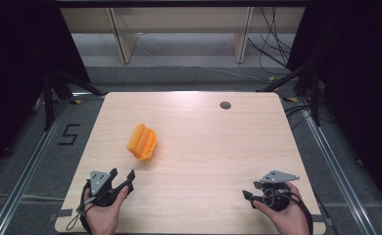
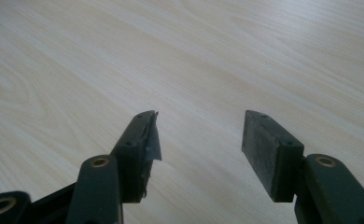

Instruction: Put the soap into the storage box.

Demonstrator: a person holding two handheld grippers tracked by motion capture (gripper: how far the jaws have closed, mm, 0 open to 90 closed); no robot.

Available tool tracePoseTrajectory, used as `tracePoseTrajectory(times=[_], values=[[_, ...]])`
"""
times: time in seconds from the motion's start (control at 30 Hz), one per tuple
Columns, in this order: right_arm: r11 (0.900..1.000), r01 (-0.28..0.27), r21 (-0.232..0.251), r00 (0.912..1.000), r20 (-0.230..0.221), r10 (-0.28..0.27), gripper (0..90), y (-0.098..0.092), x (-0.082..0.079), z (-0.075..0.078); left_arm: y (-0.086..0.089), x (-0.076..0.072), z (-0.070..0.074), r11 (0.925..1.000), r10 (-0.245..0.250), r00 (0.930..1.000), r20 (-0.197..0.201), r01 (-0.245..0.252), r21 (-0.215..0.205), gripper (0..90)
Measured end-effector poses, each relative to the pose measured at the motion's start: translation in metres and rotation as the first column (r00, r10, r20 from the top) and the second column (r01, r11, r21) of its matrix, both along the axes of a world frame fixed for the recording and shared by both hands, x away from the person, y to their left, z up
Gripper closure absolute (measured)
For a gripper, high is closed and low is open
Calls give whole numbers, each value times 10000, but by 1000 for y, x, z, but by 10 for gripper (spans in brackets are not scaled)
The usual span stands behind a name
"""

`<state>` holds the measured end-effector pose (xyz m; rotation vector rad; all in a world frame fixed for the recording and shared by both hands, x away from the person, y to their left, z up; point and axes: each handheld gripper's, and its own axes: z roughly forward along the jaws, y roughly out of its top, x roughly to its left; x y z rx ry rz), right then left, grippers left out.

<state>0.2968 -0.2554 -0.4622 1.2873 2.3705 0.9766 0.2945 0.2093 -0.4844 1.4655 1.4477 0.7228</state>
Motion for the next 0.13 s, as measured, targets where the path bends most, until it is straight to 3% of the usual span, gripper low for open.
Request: tracePoseTrajectory(times=[0.13], values=[[10000,35,39,10000,-8,-35,455,0,0,0,-1,2,0,9999,-112,9999,-48,112,-86,343]])
